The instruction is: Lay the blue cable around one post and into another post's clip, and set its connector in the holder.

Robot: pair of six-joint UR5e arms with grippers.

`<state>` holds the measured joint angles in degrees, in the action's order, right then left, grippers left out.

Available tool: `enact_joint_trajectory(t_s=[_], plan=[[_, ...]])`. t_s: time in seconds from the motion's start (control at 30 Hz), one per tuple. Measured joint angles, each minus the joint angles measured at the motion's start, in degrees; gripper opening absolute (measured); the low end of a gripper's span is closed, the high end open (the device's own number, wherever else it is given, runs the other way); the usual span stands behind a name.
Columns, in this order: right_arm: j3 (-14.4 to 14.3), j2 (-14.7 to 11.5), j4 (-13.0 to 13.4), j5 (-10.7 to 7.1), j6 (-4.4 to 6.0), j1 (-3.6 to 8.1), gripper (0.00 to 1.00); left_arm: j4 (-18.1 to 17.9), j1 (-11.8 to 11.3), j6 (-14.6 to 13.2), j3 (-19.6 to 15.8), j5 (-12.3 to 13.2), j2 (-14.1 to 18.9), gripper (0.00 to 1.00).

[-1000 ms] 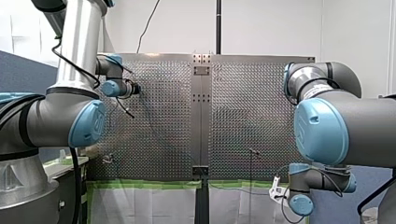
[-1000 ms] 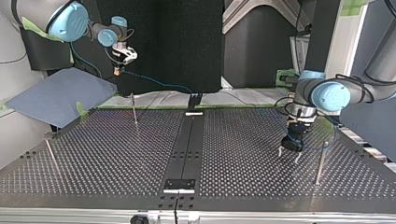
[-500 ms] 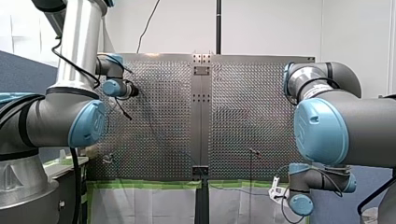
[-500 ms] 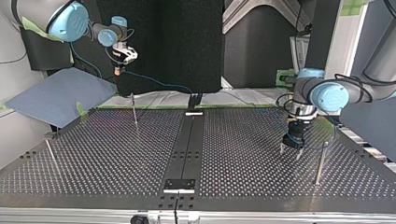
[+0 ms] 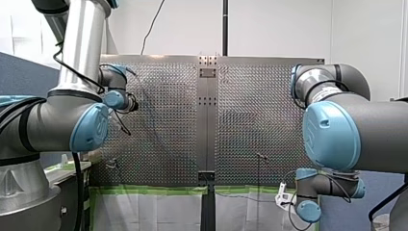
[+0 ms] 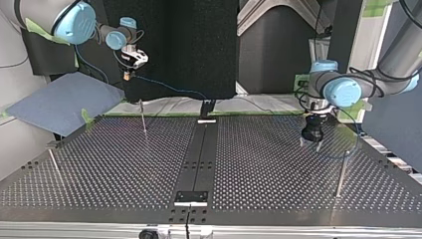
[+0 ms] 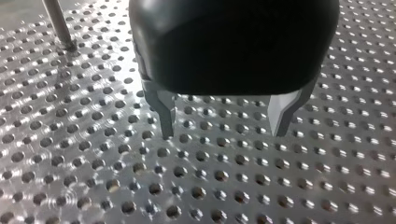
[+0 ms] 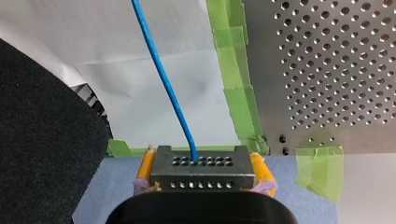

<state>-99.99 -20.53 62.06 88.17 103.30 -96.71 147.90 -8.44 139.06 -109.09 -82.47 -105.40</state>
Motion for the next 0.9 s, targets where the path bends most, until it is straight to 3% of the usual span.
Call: enact_joint_trajectory(t_s=[0.23, 0.53, 0.9], plan=[[0.0, 0.0, -0.1, -0.13, -0.01, -0.56, 0.0, -0.8, 0.1, -0.6, -3.6, -1.0, -0.1, 1.0], [0.1, 0.0, -0.1, -0.12, -0.01, -1.22, 0.0, -4.3, 0.7, -0.5, -8.3, -1.6, -0.2, 1.0], [0.1, 0.0, -0.1, -0.18, -0.01, -2.13, 0.0, -6.1, 2.5, -1.8, -13.6, -1.9, -1.9, 1.0]])
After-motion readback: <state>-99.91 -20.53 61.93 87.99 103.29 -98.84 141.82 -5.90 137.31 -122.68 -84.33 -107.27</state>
